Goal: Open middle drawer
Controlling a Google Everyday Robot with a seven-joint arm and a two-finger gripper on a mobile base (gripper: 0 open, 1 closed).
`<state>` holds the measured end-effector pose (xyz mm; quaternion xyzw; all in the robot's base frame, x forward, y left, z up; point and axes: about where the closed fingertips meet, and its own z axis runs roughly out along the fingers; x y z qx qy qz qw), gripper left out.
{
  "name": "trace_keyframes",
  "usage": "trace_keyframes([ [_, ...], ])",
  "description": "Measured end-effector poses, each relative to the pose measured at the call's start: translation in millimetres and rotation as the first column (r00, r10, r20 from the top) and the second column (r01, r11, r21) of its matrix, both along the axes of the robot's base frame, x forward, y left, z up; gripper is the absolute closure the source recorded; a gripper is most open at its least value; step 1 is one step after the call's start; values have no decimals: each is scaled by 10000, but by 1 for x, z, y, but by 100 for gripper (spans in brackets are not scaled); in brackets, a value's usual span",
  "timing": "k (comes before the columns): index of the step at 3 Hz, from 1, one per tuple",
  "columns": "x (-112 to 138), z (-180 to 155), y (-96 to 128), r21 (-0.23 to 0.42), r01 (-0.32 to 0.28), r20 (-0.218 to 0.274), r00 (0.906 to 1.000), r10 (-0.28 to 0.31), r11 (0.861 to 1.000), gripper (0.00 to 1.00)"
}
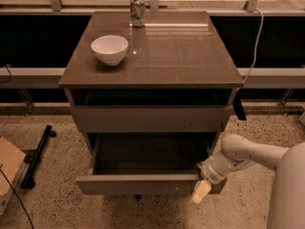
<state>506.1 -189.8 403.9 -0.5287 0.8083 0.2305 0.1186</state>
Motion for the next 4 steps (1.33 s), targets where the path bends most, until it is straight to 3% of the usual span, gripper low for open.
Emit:
trace_keyframes([
  [1,-34,-4,5,-111,-376,-602,9975,369,9992,0],
  [2,-35,-4,5,-113,-393,-632,9973,386,9992,0],
  [3,-87,-12,19,483,-460,-1502,9872,528,9978,0],
  [4,-86,-5,19,484,-460,-1503,9872,528,9978,0],
])
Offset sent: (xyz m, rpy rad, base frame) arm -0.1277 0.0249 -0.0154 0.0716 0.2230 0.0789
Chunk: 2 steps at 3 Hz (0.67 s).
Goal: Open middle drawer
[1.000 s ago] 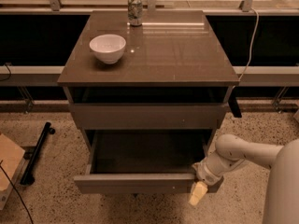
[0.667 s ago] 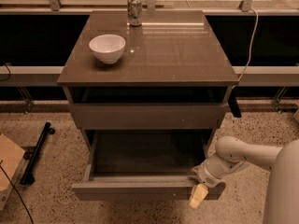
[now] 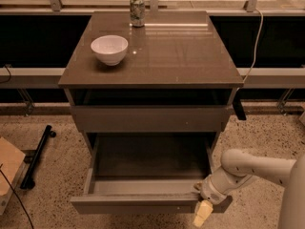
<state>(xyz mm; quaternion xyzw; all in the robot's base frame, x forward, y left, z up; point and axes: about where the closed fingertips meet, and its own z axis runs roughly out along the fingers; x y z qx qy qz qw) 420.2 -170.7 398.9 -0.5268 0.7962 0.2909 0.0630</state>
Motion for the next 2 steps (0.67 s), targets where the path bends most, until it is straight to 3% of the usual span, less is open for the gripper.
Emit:
trace_keyframes([
  [1,0,2,0,4,3,-6,10000,-3,10000,0],
  [2,-29,-3,6,384,242,-535,9983,-222,9990,0],
])
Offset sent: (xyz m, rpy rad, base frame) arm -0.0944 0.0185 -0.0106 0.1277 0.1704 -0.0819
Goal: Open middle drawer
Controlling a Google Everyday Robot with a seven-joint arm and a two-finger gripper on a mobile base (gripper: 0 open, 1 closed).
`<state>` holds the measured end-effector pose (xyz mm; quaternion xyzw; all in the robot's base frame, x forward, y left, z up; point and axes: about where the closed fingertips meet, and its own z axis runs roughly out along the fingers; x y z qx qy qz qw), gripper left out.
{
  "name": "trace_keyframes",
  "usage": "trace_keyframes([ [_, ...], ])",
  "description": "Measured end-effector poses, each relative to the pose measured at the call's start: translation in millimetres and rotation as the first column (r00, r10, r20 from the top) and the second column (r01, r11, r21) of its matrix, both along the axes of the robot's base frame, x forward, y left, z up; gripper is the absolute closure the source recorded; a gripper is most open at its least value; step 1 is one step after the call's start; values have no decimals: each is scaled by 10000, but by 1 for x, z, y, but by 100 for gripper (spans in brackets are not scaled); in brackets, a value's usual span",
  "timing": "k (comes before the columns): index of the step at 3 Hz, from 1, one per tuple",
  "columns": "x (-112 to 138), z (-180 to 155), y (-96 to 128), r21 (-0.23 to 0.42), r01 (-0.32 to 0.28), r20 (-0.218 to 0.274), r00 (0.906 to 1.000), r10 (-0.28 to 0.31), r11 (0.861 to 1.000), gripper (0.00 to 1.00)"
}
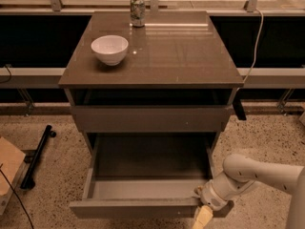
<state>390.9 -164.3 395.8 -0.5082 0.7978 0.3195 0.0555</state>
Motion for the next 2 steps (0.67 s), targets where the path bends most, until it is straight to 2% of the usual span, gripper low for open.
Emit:
trace_keyframes([
  [2,1,9,0,1,0,-1,10000,0,10000,0],
])
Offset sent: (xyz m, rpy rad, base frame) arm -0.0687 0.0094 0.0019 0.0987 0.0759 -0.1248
